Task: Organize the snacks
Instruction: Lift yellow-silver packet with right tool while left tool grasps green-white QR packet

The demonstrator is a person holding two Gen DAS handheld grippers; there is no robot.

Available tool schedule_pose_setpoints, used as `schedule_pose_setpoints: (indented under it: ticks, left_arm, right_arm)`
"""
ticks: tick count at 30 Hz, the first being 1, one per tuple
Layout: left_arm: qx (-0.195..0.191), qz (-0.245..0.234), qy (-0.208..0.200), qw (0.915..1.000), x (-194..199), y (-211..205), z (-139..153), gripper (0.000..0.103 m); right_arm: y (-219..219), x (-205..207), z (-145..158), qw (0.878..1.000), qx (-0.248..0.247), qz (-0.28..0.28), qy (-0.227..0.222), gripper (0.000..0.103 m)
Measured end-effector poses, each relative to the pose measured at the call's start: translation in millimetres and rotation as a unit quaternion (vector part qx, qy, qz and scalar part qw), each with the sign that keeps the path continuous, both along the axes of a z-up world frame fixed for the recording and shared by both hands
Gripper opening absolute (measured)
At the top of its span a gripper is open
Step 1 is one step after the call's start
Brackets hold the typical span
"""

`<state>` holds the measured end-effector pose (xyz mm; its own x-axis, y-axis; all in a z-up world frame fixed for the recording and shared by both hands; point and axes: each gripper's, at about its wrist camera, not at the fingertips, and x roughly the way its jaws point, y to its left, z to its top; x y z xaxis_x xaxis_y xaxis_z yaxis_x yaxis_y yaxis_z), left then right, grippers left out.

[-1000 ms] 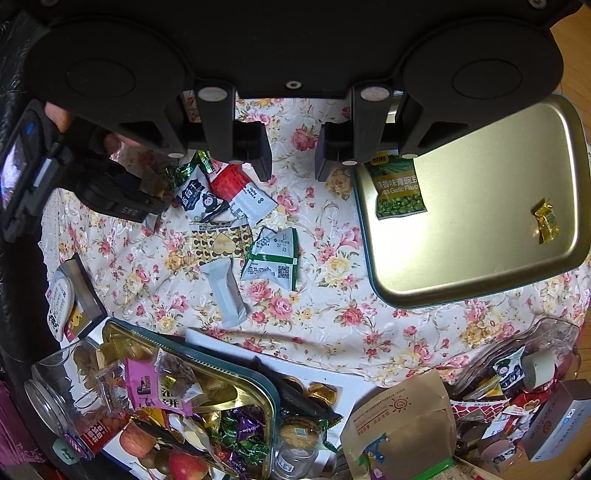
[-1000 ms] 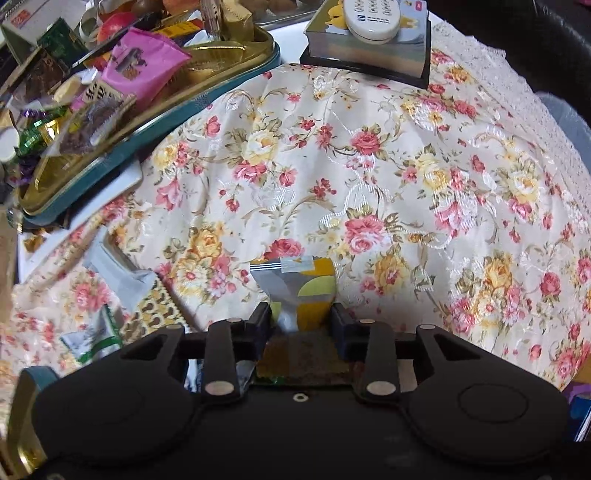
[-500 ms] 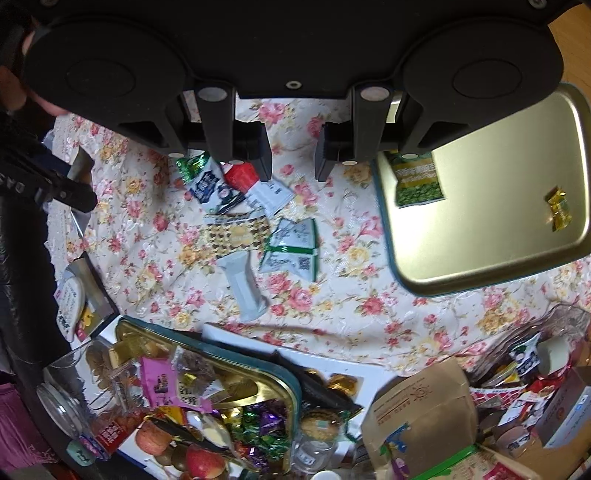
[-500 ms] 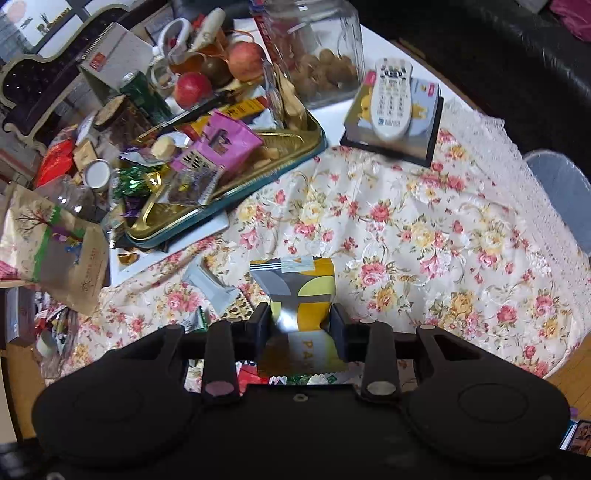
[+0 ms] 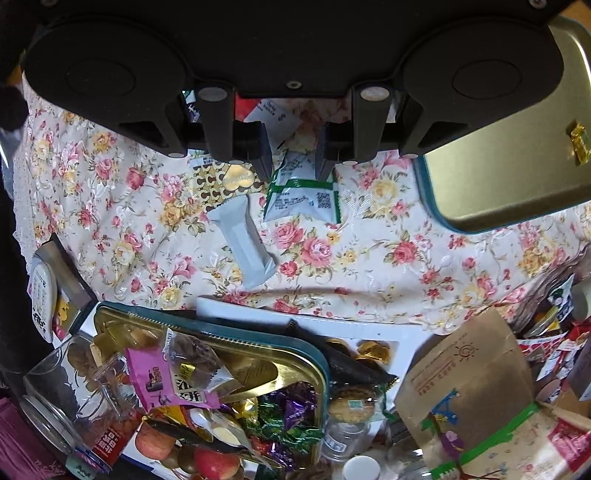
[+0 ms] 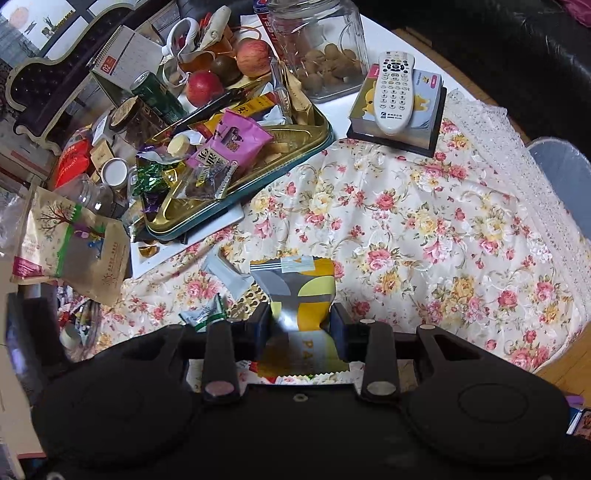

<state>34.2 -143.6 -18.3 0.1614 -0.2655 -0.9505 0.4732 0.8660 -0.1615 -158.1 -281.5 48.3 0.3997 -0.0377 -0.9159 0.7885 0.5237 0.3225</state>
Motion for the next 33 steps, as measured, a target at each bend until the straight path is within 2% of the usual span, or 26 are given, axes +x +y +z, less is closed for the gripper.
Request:
schedule_pose_setpoints:
  ticks: [3, 7, 10, 14, 16, 18, 21, 27, 33]
  left_arm:
    - [-0.001, -0.011, -0.002, 0.9999, 5.4, -8.2, -2.9, 0.036]
    - [0.022, -0.009, 0.001, 0.9997, 10.0, -16.4, -18.4, 0.036]
    - [0.031, -0.002, 0.011, 0.9995, 13.3, -17.9, -29.6, 0.036]
    - [0.042, 0.012, 0.001, 0.999, 18.5, -18.6, -36.9, 0.036]
    - [0.041, 0.021, -0.001, 0.999, 22.7, -18.7, -39.5, 0.037]
    - [0.034, 0.03, 0.009, 0.9989, 26.9, -18.4, -43.0, 0.045]
    - [0.023, 0.048, 0.025, 0.9983, 32.3, -16.5, -49.5, 0.051]
    - [0.022, 0.053, 0.022, 0.9981, 28.2, -17.6, -52.6, 0.056]
    - [0.013, 0.047, 0.047, 0.9977, 19.6, -19.9, -59.7, 0.058]
  right_arm:
    - [-1.6, -3.0, 2.7, 1.0, 0.015, -0.001, -0.009, 0.037]
    - [-4.7, -6.1, 3.8, 1.0, 0.021, -0.014, -0.009, 0.037]
    - [-7.4, -6.0, 2.8, 0.999, 0.031, -0.022, -0.009, 0.037]
    - [-7.0, -3.8, 0.6, 0.999, 0.036, -0.026, -0.005, 0.037]
    - [-5.2, -2.2, -0.4, 0.999, 0.038, -0.026, -0.003, 0.037]
    - [-4.1, -0.8, -1.2, 0.999, 0.039, -0.025, -0.002, 0.037]
    - [-2.5, 1.5, -2.6, 0.999, 0.039, -0.024, 0.001, 0.037]
    - [-0.7, 6.1, -7.4, 0.999, 0.046, -0.021, 0.011, 0.037]
    - [7.0, 13.9, -11.5, 0.999, 0.039, -0.011, 0.021, 0.037]
